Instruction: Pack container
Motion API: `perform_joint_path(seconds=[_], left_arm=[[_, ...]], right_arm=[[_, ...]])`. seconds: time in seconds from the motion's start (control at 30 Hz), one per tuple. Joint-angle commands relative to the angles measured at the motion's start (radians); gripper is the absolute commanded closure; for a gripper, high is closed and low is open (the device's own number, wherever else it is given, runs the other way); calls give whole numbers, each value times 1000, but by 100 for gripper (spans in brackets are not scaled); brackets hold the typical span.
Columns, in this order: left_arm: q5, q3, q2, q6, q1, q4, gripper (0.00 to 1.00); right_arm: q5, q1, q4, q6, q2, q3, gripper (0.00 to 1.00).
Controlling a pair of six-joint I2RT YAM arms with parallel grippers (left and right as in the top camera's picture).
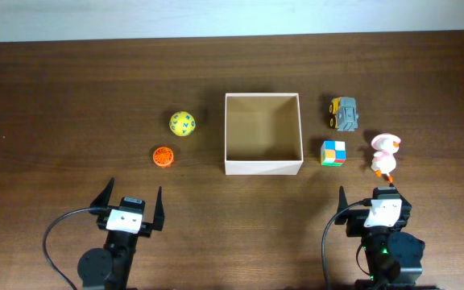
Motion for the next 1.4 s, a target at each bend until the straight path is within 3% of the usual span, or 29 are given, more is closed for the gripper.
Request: perform_joint_path(seconds=[0.0,0.9,1.07,1.2,1.37], left_arm=[[3,-7,-8,11,-5,2,1],[-8,-6,-8,-14,-4,17,1],[-31,69,5,-185,-4,-12,1],[-91,191,104,-192,-4,-78,1],[-106,366,333,-192,-4,-102,1]], right_arm=[[9,-2,1,1,-6,-7,1],[-22,0,3,22,-7,8,1],[-21,0,-10,87,2,122,1],[-21,0,-81,114,107,278,1],[-21,0,-231,114,394,512,1]])
